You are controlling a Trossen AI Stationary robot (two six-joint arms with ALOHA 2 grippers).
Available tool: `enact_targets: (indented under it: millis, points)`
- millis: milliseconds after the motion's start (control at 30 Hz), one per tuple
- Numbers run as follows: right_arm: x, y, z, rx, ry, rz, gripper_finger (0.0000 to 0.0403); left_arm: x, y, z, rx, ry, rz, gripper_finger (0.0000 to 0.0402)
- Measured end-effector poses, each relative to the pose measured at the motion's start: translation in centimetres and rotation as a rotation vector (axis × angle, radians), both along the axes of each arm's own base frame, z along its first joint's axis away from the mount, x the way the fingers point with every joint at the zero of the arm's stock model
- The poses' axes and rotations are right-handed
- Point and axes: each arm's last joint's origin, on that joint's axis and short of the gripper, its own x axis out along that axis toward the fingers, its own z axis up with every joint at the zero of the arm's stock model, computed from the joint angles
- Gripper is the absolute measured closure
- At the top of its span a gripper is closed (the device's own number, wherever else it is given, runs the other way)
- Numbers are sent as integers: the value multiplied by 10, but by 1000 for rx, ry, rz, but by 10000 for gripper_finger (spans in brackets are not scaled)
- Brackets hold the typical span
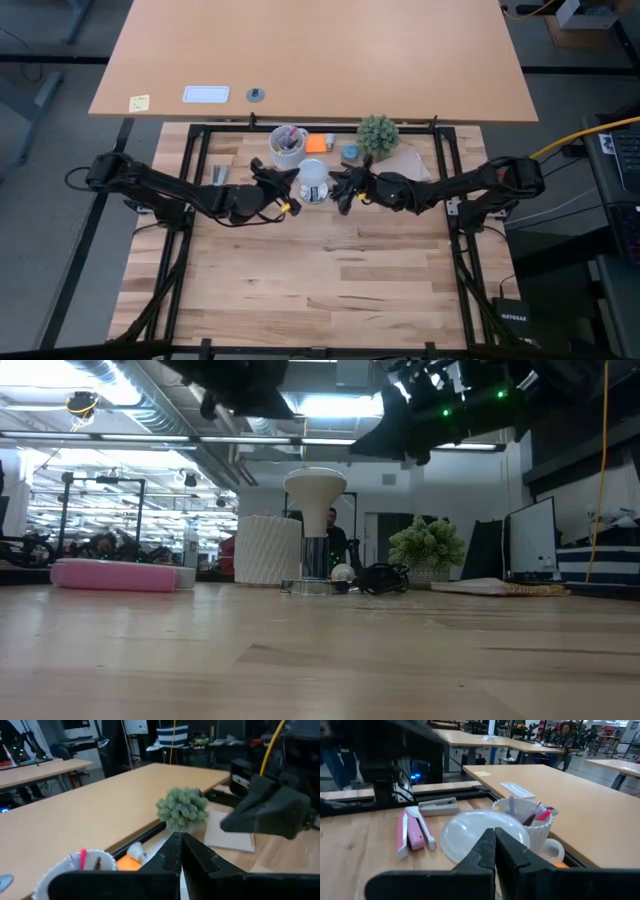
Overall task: Screw lightbulb
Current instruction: Remove the white light bulb from the silver lamp
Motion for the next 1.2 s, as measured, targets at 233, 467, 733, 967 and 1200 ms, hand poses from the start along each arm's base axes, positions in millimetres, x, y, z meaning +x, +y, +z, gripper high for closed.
enact_targets:
  millis: [233,467,733,967,1200]
  points:
    - [-7,0,10,-9,1,8,400,-28,14,23,-5,19,38,400]
    - [-5,4,11,-11,3,159,400,-51,34,24,-103,81,59,400]
    - [-5,6,9,5,17,216,400,-48,57,1,-185,145,43,400]
    - [-4,5,3,5,55,196,400,-45,66,-7,-248,88,-19,400]
    - [3,4,-13,0,101,153,400,-31,67,-24,-248,63,-86,400]
